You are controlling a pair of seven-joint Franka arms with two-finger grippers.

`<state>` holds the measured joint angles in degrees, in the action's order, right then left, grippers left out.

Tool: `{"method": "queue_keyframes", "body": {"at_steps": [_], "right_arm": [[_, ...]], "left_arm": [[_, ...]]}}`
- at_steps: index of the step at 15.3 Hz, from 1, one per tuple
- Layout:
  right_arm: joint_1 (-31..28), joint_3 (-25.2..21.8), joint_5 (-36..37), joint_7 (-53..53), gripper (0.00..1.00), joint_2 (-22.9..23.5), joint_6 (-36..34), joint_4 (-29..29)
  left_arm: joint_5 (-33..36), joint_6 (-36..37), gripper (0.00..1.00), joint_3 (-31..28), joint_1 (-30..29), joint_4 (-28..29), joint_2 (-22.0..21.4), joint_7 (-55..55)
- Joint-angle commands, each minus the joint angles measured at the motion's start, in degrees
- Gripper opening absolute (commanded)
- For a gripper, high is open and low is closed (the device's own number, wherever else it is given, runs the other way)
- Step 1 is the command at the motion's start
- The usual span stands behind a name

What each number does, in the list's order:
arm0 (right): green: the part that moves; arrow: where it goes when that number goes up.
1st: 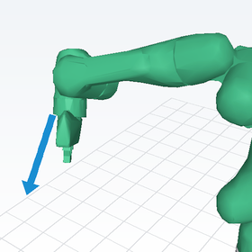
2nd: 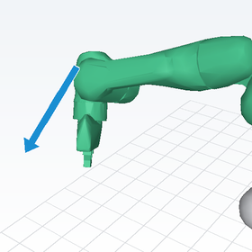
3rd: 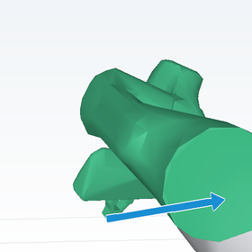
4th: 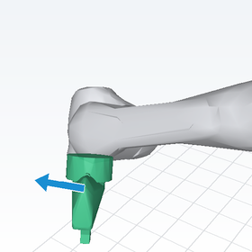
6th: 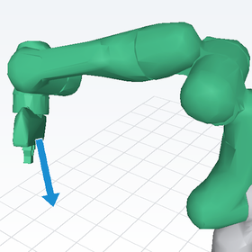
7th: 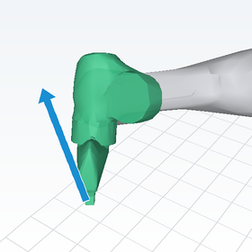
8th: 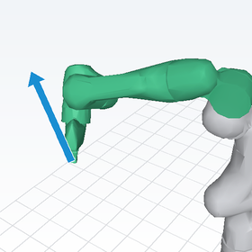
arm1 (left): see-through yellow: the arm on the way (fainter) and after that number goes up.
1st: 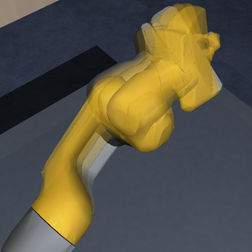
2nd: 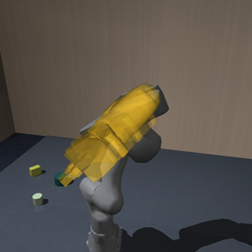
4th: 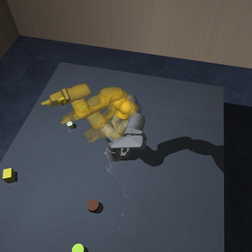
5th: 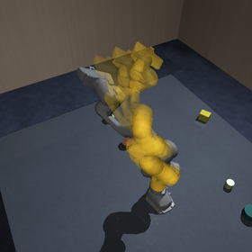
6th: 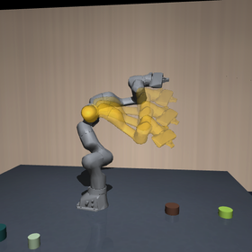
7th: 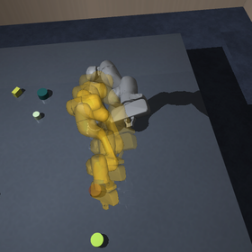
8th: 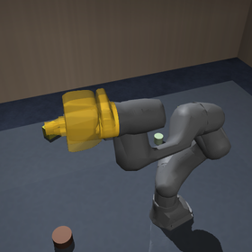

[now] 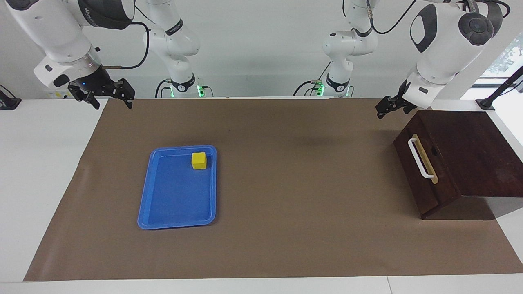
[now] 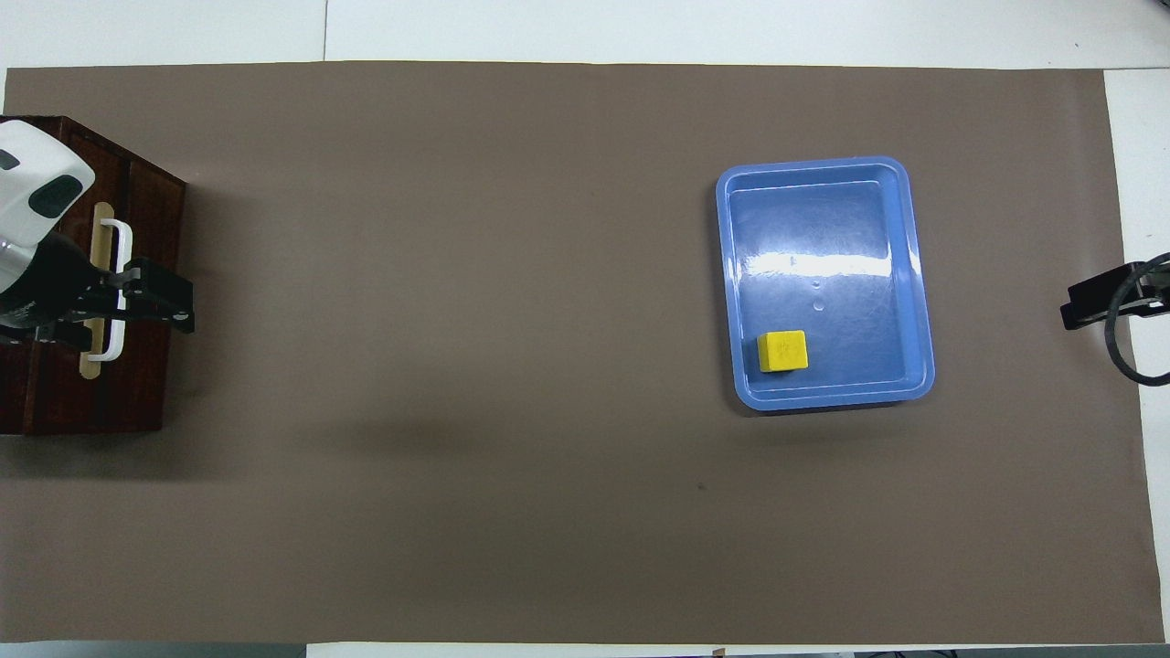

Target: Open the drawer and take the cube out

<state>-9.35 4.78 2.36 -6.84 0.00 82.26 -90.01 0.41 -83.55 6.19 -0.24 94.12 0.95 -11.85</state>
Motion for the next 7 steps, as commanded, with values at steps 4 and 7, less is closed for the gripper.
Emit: {"method": "queue_keyframes", "body": {"at_steps": [4,7], "right_arm": [[-0.49,0.49,0.89,0.69,1.00,-0.26,0.45,0.10],[-0.49,0.49,0.89,0.69,1.00,-0.26,0.45,0.10]], "left_arm": [[-0.59,-1.70,1.00,-0.56,0.15,3.00,-2.79,1.66],[-0.59,-1.35,1.00,-0.48,1.03,3.44,-3.06,1.83]]}}
